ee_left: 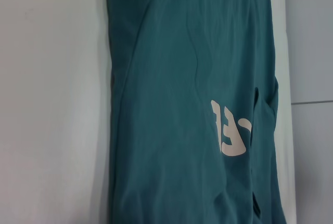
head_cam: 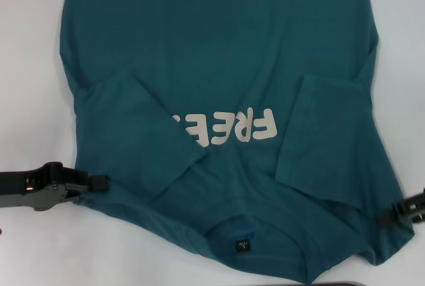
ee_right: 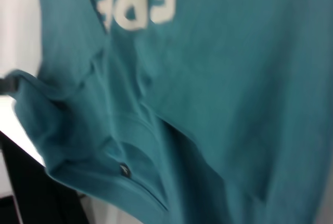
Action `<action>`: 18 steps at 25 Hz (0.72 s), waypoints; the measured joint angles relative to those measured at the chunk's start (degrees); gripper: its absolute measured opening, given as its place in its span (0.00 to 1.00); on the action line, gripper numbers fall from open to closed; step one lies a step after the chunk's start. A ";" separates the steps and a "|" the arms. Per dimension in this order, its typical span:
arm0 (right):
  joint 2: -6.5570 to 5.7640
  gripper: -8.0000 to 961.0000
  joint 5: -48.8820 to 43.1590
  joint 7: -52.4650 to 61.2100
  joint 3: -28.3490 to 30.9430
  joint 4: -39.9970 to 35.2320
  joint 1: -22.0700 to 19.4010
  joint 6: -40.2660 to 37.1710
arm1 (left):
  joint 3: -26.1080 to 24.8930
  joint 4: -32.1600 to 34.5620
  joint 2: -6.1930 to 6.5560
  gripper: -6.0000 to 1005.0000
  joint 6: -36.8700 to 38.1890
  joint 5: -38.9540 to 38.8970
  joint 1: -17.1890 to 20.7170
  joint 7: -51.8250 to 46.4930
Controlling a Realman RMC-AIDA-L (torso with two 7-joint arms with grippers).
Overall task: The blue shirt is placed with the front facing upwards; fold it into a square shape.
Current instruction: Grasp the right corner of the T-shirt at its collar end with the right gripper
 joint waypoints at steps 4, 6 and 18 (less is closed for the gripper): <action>-0.01 0.58 2.55 -0.37 0.17 0.03 0.19 -0.45 | 0.00 0.00 0.00 0.05 0.00 0.00 -0.01 0.00; -0.06 0.58 2.35 -0.24 -0.08 0.07 0.20 -0.45 | 0.00 0.00 0.00 0.05 0.00 0.00 -0.01 0.00; -0.61 0.58 -0.01 0.53 -0.42 0.18 -0.49 -1.14 | -0.09 0.00 0.00 0.05 0.00 0.00 -0.02 0.00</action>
